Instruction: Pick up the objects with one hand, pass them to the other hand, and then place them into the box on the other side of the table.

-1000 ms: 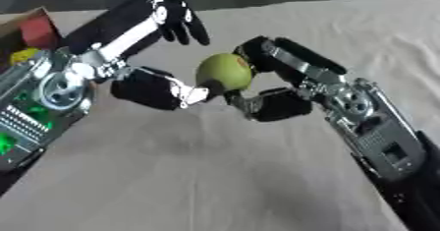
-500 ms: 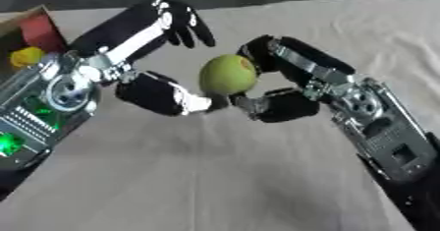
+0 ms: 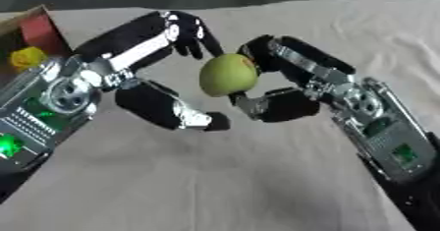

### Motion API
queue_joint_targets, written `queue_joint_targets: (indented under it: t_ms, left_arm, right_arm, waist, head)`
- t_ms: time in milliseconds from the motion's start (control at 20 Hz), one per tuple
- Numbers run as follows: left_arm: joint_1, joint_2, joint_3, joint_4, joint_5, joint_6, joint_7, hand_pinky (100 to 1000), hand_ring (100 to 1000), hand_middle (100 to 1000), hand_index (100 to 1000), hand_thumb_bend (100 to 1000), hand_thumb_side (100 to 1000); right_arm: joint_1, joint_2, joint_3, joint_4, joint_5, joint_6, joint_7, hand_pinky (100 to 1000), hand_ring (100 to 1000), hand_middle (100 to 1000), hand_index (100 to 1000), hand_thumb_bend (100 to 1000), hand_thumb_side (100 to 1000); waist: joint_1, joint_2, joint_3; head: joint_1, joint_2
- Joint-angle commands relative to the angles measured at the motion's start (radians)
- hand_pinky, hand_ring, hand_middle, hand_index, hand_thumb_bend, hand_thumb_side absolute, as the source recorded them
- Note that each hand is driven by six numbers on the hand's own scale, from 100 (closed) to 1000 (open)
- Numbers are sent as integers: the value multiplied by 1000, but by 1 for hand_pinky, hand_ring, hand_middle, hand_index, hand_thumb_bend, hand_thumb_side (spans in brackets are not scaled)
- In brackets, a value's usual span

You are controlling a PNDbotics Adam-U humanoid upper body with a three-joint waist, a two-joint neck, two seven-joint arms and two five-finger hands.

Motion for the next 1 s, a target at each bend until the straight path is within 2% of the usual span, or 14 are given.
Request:
queue_joint_targets:
  t_ms: [50, 300, 650, 1000]
  left_arm:
    - [-14, 2, 6, -5, -1, 2, 5, 704, 658, 659, 706, 621, 360]
    - [-18, -8, 10, -1, -5, 20, 66, 689, 632, 628, 676, 510, 360]
    - [-20, -19, 5, 7, -25, 40, 119, 678, 616, 605, 659, 478, 317]
    - [-23, -37, 0, 22, -33, 36, 142, 651, 577, 550, 598, 400, 174]
  right_arm:
    - [-17, -4, -12, -22, -7, 2, -2, 547, 502, 496, 447, 100, 100]
    - [-17, -3, -11, -21, -7, 4, 0, 545, 501, 495, 445, 100, 100]
    - [-17, -3, -10, -24, -11, 5, 1, 542, 500, 495, 442, 100, 100]
    - [-16, -3, -10, -25, -21, 8, 2, 538, 499, 498, 440, 100, 100]
  waist:
    - [-2, -16, -1]
    - [-2, -15, -1]
    - [-2, -14, -1]
    - [-3, -12, -2]
  head:
    - [1, 1]
    - [1, -3]
    - [3, -6]
    - [5, -7]
